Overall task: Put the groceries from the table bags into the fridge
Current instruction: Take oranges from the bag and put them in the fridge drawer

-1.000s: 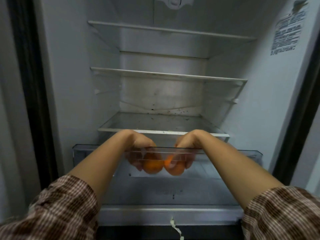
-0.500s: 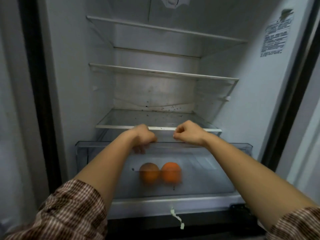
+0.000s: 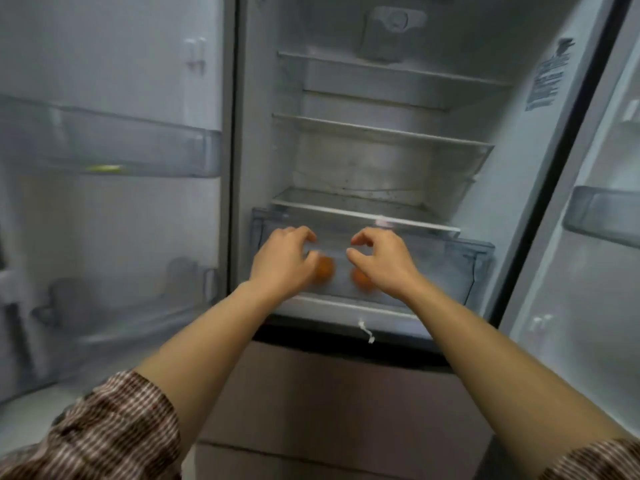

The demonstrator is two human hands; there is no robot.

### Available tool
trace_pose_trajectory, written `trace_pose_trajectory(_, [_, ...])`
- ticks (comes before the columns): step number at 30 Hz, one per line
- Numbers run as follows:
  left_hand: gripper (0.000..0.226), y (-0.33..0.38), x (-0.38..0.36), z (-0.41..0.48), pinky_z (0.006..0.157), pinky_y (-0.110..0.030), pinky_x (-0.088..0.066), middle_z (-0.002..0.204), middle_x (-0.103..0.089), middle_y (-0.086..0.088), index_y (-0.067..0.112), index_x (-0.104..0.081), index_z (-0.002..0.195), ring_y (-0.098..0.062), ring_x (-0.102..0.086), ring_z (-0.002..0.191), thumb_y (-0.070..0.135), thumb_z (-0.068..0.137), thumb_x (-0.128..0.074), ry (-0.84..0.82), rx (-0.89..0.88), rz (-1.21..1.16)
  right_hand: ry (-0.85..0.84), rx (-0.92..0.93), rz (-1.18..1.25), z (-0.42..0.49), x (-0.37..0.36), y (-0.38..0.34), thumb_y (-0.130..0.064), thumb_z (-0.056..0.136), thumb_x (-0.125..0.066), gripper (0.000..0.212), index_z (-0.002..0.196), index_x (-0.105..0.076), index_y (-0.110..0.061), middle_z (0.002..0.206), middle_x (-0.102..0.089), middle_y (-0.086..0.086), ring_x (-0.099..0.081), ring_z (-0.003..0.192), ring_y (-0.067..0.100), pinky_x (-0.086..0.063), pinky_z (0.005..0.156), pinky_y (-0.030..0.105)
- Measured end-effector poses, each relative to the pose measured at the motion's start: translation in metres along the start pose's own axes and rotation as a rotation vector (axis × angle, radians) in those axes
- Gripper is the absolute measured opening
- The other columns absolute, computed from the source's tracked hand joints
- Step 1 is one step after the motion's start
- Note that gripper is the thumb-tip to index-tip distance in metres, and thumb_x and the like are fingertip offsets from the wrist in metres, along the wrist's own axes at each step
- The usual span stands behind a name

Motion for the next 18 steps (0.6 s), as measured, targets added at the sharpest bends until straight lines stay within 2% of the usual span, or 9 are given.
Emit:
trace_pose_trajectory(4, [0.035, -0.001, 0.051, -0.079, 0.088, -0.04, -0.045, 0.119, -0.059, -0.006, 0.015, -0.058, 0.12, -0.024, -0.044, 0.121, 0.026, 0.086, -0.055, 0.028, -0.036, 0.146, -0.01, 0.065, 0.058, -0.06, -0.015, -0.042, -0.028, 0.085, -0.065, 0.022, 0.099, -0.067, -0.013, 0.105, -0.068, 0.008, -0.058, 0.104, 0.028, -0.046, 0.091, 0.039])
trace_pose_trajectory(8, [0.031, -0.015, 0.115, -0.142, 0.08, -0.04, -0.047, 0.111, -0.062, -0.006, 0.014, -0.061, 0.114, -0.026, -0.047, 0.114, 0.024, 0.085, -0.055, 0.119, -0.015, 0.253, -0.042, 0.158, 0.093, -0.1, -0.022, -0.103, -0.029, 0.087, -0.064, 0.025, 0.104, -0.066, -0.011, 0.108, -0.065, 0.009, -0.057, 0.104, 0.026, -0.046, 0.09, 0.036])
trace_pose_trajectory(12, [0.03, -0.052, 0.189, -0.203, 0.086, -0.041, -0.045, 0.111, -0.063, -0.008, 0.013, -0.063, 0.111, -0.029, -0.048, 0.113, 0.022, 0.083, -0.057, 0.2, 0.12, 0.34, -0.103, 0.308, 0.142, -0.134, -0.036, -0.184, -0.029, 0.09, -0.06, 0.027, 0.11, -0.064, -0.011, 0.113, -0.062, 0.008, -0.053, 0.108, 0.024, -0.045, 0.091, 0.038])
trace_pose_trajectory(18, [0.029, -0.132, 0.291, -0.3, 0.085, -0.036, -0.041, 0.117, -0.06, -0.003, 0.016, -0.061, 0.115, -0.023, -0.045, 0.117, 0.02, 0.087, -0.053, 0.216, 0.367, 0.46, -0.212, 0.468, 0.28, -0.188, -0.087, -0.326, -0.029, 0.087, -0.062, 0.029, 0.11, -0.064, -0.011, 0.114, -0.062, 0.008, -0.052, 0.11, 0.023, -0.043, 0.094, 0.038])
Point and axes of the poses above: each hand's wrist, its own z-axis towards the middle knuckle, its own x-axis out of the back of the hand, y = z × x, the point moved 2 cm from there along z, towards the middle knuckle
